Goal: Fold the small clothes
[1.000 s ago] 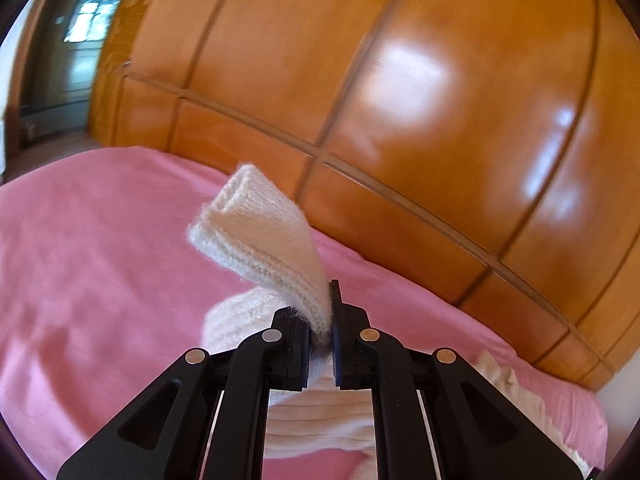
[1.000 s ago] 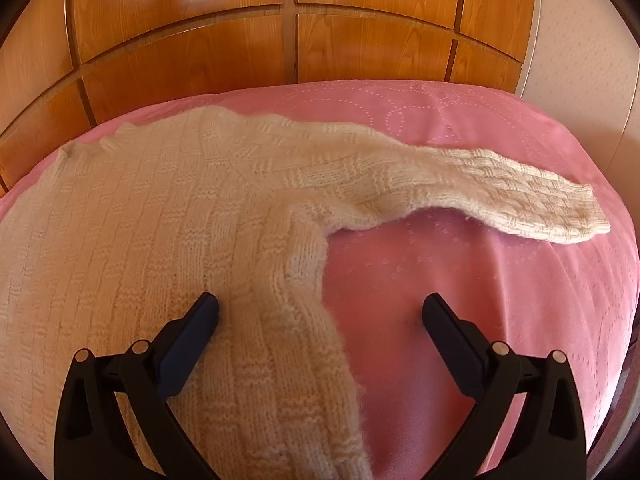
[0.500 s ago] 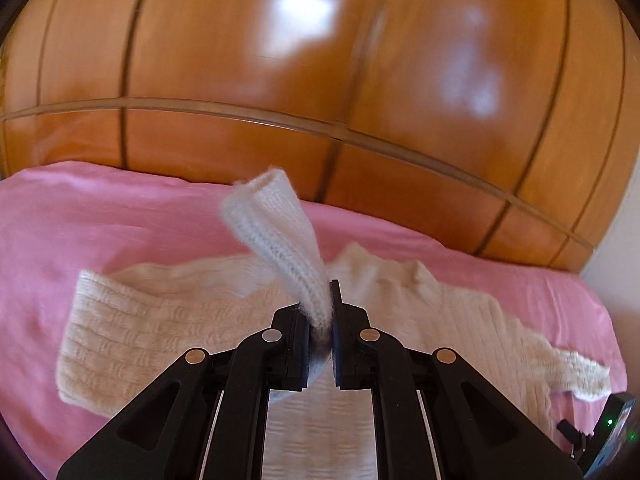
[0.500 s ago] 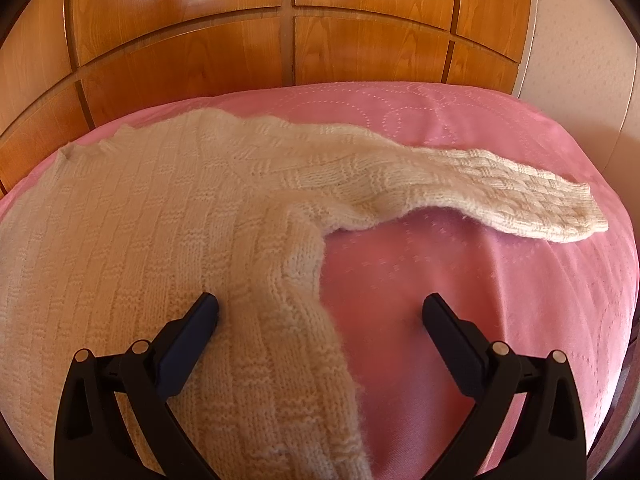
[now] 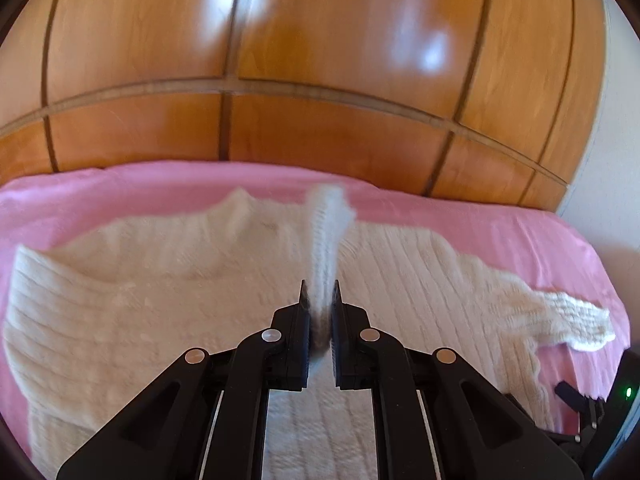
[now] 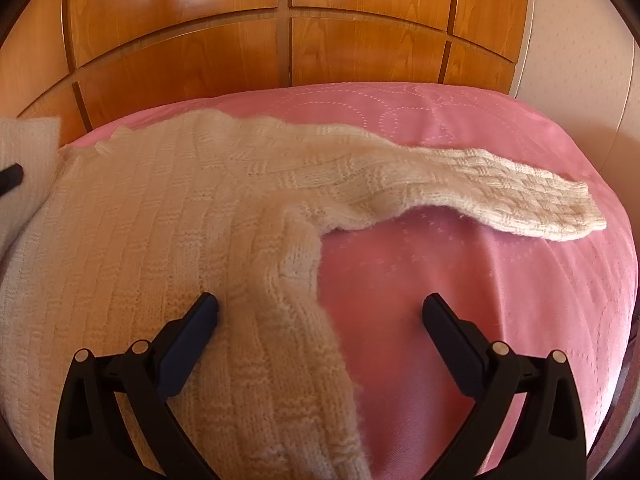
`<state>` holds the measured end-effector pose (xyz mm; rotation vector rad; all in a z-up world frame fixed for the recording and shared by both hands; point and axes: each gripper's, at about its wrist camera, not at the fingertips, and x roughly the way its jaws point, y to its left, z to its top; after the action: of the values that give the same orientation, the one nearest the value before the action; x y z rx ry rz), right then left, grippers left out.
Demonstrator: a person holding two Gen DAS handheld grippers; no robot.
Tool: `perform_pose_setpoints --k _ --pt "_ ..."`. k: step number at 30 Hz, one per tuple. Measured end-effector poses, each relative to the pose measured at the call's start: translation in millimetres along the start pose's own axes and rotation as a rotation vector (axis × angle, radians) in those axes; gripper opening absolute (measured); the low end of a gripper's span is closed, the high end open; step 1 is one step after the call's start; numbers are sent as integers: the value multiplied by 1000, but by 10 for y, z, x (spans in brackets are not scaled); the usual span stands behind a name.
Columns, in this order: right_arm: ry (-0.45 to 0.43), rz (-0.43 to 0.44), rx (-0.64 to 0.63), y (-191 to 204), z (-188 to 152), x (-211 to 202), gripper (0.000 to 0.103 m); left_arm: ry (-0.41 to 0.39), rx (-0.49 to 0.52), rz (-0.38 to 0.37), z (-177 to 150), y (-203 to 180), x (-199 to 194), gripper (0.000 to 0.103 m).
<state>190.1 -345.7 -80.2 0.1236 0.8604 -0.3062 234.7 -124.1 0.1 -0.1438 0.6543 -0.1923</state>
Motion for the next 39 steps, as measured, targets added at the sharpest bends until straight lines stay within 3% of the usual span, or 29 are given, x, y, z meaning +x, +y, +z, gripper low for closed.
perform_pose_setpoints --k 1,2,3,5,8,10,11,14,17,20,21,24,26,27,29,31,36,39 --pt "-1 -3 -1 7 -7 0 101 18 10 -24 -37 -6 11 7" --pt "-1 -5 -2 9 -6 1 101 46 23 -52 -65 -20 35 16" --pt "-2 -5 -2 10 -7 2 101 66 34 -66 -81 -22 33 44" --pt "-2 -2 1 7 -6 5 101 44 20 -62 -120 56 -87 82" --pt "0 5 7 -7 -1 13 101 -58 -24 -58 -238 285 -435 83" --pt "-1 5 8 -11 -2 7 101 -89 -35 0 -320 497 -642 86" --pt "0 5 8 -13 -1 7 101 -112 -53 92 -401 664 -761 91" --pt "0 7 11 -18 4 2 101 -124 -180 254 -604 1118 -979 91" --pt "-25 -30 7 12 -2 -52 101 -127 -404 263 -831 1594 -1131 91" --pt "-111 -76 -37 116 -4 -248 101 -72 -578 237 -1018 1925 -1100 91" --pt "-133 -66 -52 148 4 -307 101 -77 -595 223 -1031 1955 -1103 91" --pt "-236 83 -112 356 98 -604 100 -79 -545 240 -1005 1847 -1095 91" --pt "-217 204 -142 561 234 -675 94 -69 -537 226 -998 1817 -1061 91" --pt "-151 293 -147 690 333 -608 88 -67 -547 220 -1011 1829 -1054 91" --pt "-40 379 -138 862 463 -400 74 -74 -565 200 -1031 1855 -1060 91" --pt "14 406 -118 979 564 -188 55 -80 -565 195 -1034 1850 -1061 92" --pt "138 504 10 1120 680 301 52 -74 -562 179 -1036 1894 -1070 96" --pt "124 555 -37 1255 679 287 14 -78 -562 177 -1035 1897 -1072 96"
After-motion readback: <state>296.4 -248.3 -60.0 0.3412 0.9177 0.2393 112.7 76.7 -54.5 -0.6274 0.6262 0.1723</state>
